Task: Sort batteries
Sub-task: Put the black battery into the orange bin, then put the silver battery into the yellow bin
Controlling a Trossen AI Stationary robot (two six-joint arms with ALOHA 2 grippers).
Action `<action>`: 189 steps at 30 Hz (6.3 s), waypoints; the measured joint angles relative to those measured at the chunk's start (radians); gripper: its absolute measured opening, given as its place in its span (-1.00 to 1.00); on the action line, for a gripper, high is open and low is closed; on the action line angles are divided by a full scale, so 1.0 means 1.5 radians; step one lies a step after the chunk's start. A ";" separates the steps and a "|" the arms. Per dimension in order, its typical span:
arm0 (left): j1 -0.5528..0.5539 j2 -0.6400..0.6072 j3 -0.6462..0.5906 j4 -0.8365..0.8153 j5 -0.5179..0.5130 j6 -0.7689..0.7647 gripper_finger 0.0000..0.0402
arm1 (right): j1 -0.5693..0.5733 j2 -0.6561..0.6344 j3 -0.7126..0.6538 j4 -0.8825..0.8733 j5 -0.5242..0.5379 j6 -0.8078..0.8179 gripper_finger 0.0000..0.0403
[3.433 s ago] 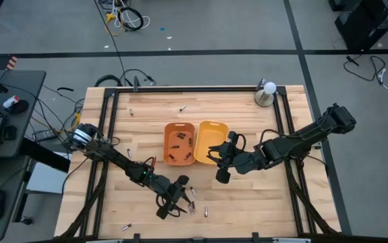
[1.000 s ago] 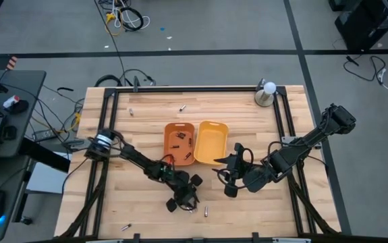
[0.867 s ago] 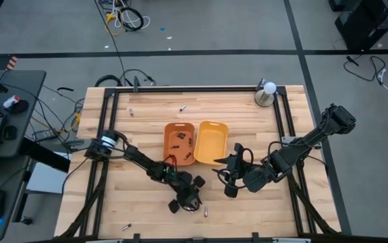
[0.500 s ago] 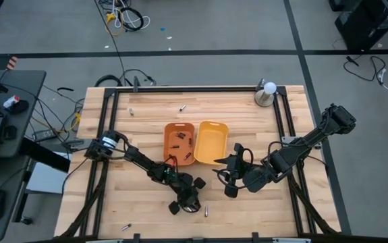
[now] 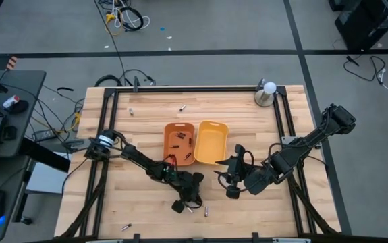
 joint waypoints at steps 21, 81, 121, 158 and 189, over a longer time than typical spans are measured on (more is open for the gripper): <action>-0.021 -0.319 -0.012 -0.430 -0.333 -0.070 -0.89 | 0.020 0.087 0.000 -0.110 -0.025 0.258 -0.30; 0.095 -0.451 -0.188 -0.321 -0.491 -0.237 -0.07 | -0.038 0.434 0.006 0.257 -0.148 0.093 -0.34; -0.217 -0.451 -0.188 -0.288 -0.486 -0.271 -0.07 | -0.090 0.112 0.002 -0.109 0.020 0.030 -0.94; -0.228 -0.348 -0.188 -0.170 -0.428 -0.233 -0.07 | -0.062 0.119 0.003 -0.041 0.010 0.098 -0.31; -0.227 -0.348 -0.188 -0.091 -0.523 -0.203 -0.07 | 0.003 0.120 0.004 0.073 -0.049 0.042 -0.34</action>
